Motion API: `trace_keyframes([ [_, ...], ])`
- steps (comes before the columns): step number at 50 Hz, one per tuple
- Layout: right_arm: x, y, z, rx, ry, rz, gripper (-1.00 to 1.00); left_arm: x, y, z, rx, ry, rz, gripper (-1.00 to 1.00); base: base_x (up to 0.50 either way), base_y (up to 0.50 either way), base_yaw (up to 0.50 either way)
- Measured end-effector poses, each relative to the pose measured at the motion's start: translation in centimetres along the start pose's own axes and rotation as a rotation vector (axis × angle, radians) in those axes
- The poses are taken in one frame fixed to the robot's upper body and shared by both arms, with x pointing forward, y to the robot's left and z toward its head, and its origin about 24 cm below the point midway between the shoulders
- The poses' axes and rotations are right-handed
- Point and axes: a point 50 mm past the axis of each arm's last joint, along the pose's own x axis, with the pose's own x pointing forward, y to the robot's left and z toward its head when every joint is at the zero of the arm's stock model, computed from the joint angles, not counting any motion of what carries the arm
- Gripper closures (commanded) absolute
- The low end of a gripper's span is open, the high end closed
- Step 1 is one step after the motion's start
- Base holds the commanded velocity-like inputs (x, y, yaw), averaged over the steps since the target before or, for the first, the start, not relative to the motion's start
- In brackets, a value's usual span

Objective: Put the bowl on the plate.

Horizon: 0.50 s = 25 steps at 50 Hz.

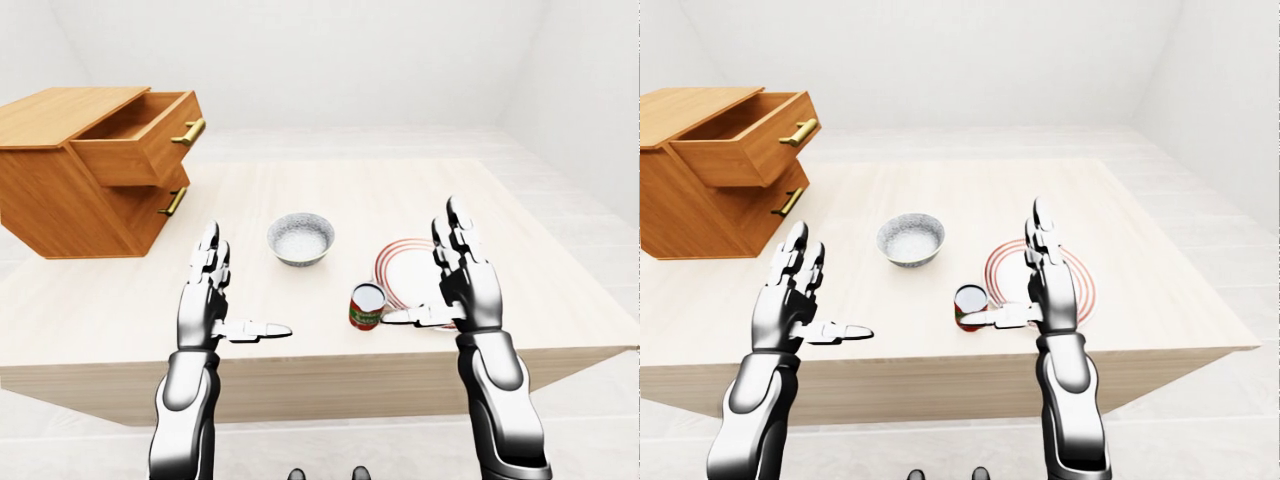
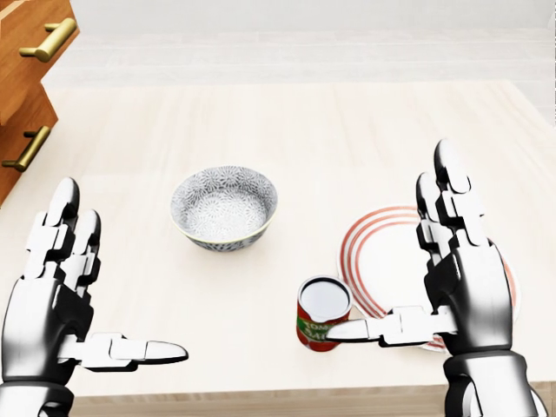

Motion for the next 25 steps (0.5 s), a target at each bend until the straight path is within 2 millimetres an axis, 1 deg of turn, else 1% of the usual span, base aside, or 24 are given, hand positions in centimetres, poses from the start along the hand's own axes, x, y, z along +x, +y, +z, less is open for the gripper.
trace_keyframes([
  [17,-0.1,-0.2,0.6,-0.003,-0.025,0.007,-1.00,-0.3,0.2,0.9,0.011,-0.036,-0.023,-1.00,0.00,-0.50,0.00],
  [25,-0.2,-0.2,0.9,-0.013,-0.035,0.009,-1.00,-0.3,0.8,1.9,0.010,-0.077,-0.021,-1.00,0.00,-0.03,0.00],
])
